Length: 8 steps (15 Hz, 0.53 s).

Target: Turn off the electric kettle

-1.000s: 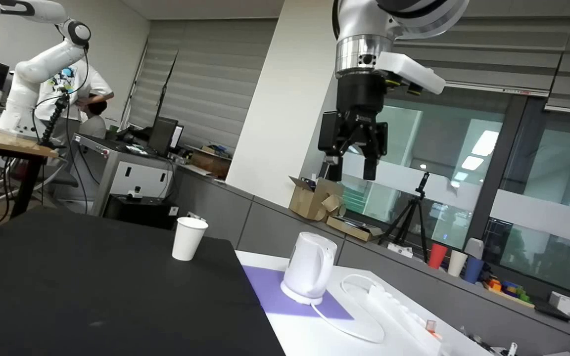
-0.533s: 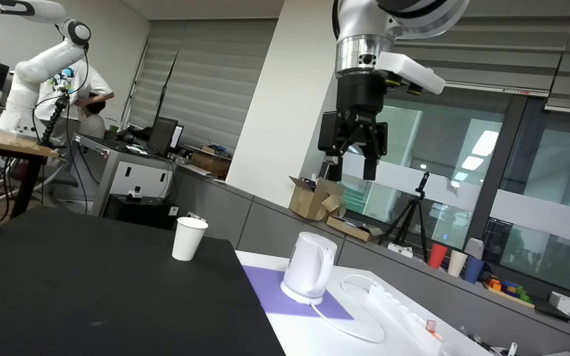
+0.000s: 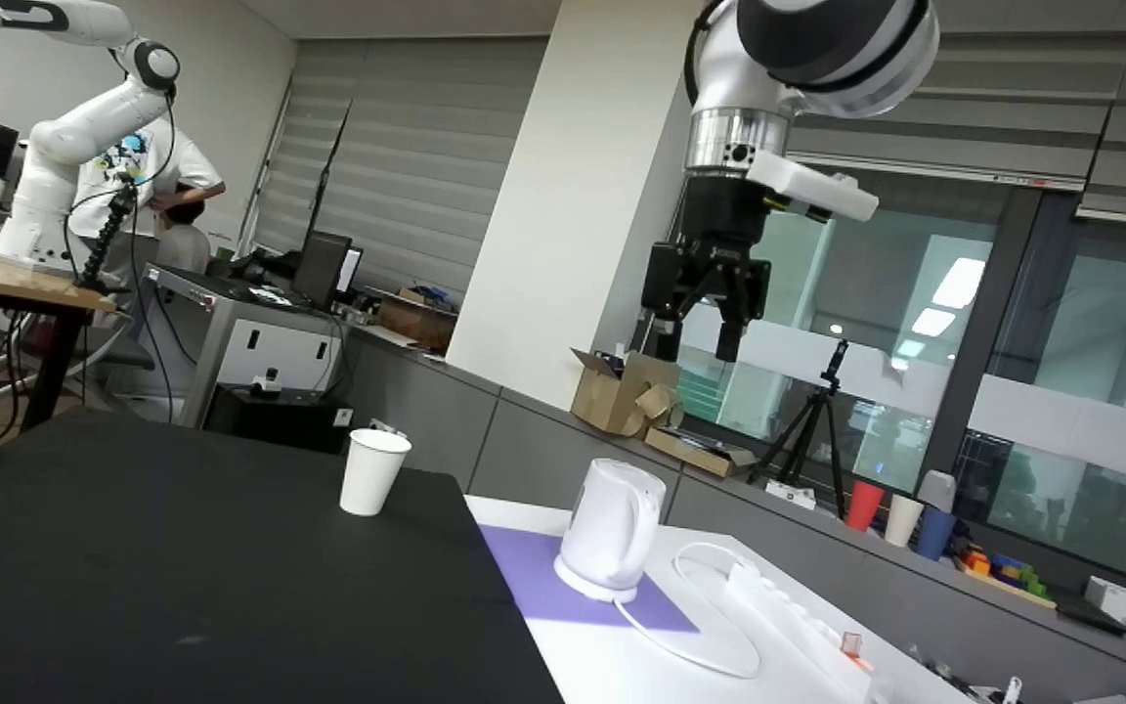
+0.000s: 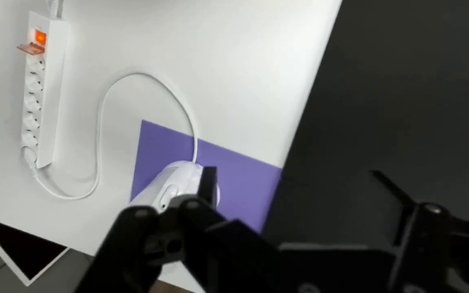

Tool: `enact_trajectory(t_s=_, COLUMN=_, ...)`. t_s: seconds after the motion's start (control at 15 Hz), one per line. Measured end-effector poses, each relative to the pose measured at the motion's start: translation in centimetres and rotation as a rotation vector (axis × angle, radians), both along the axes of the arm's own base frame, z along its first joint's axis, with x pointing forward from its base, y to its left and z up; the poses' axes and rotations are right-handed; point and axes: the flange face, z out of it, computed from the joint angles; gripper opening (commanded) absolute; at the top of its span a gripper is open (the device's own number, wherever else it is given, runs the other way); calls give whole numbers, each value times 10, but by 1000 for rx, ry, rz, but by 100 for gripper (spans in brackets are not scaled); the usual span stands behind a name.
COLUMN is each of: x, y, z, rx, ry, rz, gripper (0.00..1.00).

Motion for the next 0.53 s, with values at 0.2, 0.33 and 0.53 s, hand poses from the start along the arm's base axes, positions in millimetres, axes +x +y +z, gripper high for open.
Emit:
enact_trajectory(t_s=0.2, x=21, y=-46, z=-8, rx=26, ry=-63, rz=-60, gripper=38)
enact_trajectory(t_s=0.33, x=34, y=-71, z=-17, rx=45, ry=-105, rz=-86, gripper=24)
enact_trajectory(t_s=0.53, x=52, y=-98, z=-31, rx=68, ry=-137, rz=-83, gripper=4)
